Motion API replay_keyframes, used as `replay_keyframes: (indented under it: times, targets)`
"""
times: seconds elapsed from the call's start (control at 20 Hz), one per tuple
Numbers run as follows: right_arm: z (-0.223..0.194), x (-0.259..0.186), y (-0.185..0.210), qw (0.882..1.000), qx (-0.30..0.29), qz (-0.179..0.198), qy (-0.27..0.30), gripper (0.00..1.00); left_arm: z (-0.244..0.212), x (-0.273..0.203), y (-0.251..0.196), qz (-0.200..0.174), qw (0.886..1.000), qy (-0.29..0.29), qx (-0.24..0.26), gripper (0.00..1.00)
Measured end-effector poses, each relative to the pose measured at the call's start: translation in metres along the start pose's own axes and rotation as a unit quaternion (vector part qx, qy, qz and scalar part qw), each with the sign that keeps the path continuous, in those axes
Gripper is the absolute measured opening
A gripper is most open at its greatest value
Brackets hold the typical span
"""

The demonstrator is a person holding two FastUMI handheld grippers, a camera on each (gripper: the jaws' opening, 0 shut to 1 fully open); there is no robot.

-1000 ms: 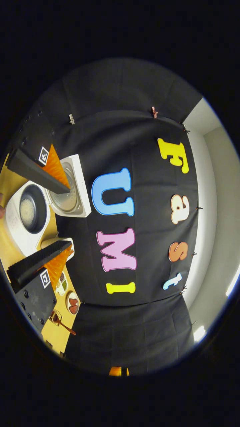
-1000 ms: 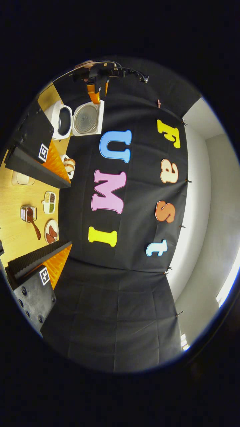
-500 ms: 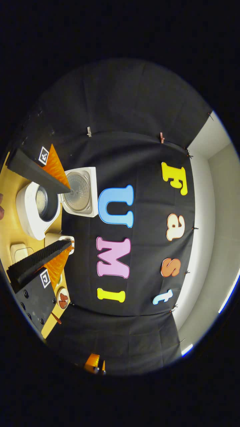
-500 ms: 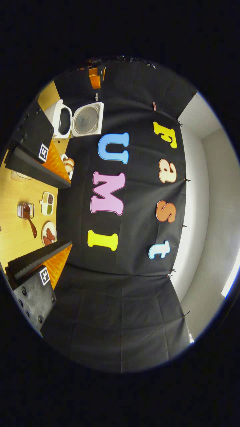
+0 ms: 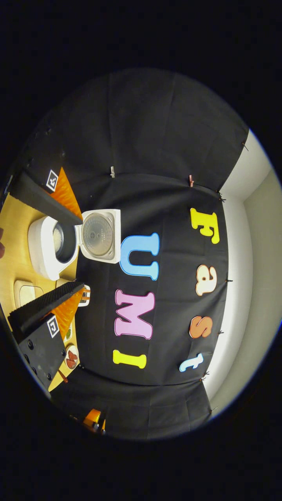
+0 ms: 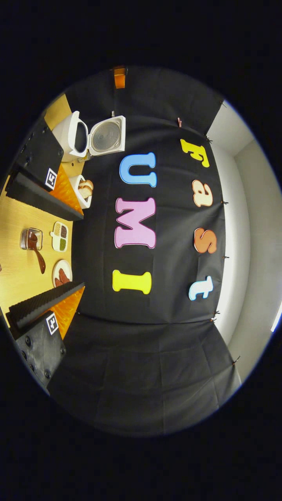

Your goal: Close the left gripper, press the button to open the rice cooker; take a wooden spoon from the chopstick holder with the right hand, scoop a spoonful of rice and pour it into the rice cooker, then put the wooden spoon back into the chopstick holder.

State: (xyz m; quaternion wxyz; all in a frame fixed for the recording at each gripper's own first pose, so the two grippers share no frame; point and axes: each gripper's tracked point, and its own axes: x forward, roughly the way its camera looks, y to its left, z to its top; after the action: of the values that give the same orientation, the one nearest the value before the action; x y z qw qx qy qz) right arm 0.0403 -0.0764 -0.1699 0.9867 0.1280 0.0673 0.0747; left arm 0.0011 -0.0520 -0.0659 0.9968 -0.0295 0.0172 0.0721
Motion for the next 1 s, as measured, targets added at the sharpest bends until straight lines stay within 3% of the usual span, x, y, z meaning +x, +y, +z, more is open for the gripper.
replay_keyframes:
  times: [0.4,0.8,1.0]
  targets:
    - [-0.124,0.046,-0.050,0.992,0.088,0.000,0.085,0.98,-0.014,-0.006,-0.035,0.007,0.999,0.017,0.028,0.99]
    - [-0.224,0.096,-0.033,0.977,0.144,0.031,0.154,0.89,-0.018,-0.014,-0.008,0.069,0.997,0.017,0.036,0.98]
    - [-0.250,0.122,-0.024,0.969,0.166,0.046,0.174,0.81,-0.030,-0.025,0.006,0.096,0.994,0.035,0.043,0.98]
